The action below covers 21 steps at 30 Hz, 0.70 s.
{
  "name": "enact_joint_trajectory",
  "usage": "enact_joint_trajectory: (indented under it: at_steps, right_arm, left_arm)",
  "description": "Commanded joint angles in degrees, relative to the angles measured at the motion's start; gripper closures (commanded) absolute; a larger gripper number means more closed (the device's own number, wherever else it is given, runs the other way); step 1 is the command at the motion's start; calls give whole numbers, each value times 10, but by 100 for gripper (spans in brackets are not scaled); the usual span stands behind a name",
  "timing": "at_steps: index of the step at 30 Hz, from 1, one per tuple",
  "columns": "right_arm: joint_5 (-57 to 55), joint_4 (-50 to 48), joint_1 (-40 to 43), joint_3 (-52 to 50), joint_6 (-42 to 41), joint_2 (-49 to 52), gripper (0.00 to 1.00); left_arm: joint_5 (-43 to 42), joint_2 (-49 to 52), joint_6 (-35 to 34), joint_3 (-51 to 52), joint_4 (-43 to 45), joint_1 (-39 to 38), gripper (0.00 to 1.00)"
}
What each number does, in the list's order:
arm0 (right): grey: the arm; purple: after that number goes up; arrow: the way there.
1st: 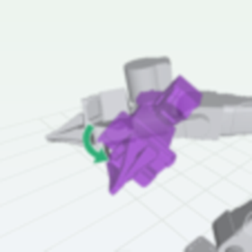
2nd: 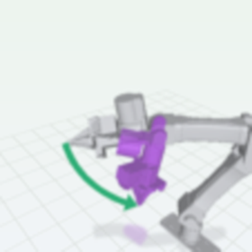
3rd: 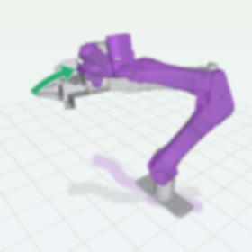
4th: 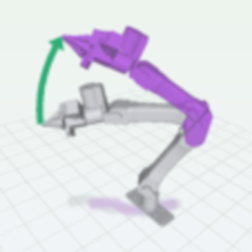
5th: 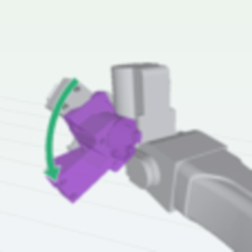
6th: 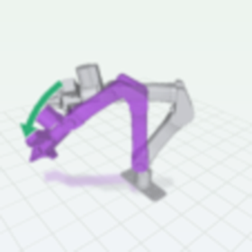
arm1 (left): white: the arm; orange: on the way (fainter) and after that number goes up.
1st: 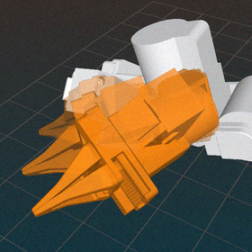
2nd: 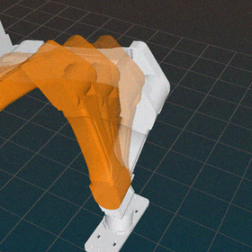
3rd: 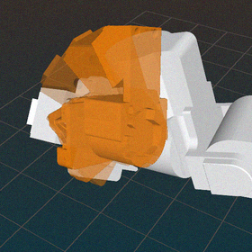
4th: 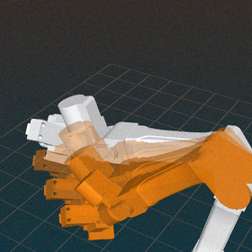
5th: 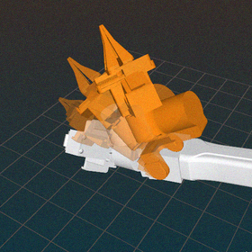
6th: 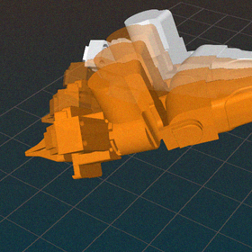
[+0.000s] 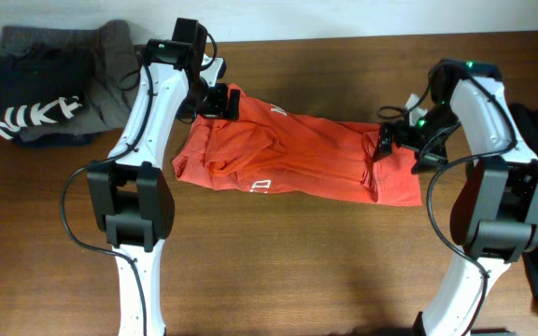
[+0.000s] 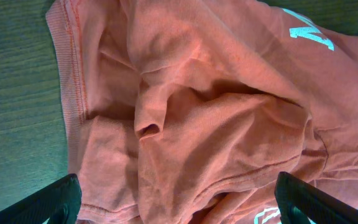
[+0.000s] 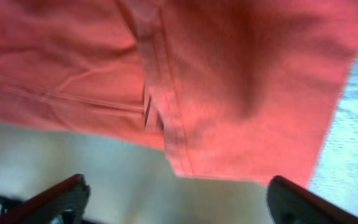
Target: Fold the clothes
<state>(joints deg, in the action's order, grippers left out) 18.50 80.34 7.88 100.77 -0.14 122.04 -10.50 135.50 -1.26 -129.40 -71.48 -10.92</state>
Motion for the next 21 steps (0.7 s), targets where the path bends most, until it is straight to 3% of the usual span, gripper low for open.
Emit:
enact_joint_trajectory:
  at_steps: [1,6,17,21]
  right_arm:
    - [22,-31,-2,-51,10,-8,16]
    - [62,-76,-12,-108,9,-8,57]
    - [68,-163,-55,-173,-25,-8,71]
    - [88,-172,-73,-171,-25,-8,90]
  left_arm:
    - [-6,-14,9,-8,1,1,1]
    - [-6,-14,9,-8,1,1,1]
    - [-6,-14,9,-8,1,1,1]
    - [-6,-14,9,-8,1,1,1]
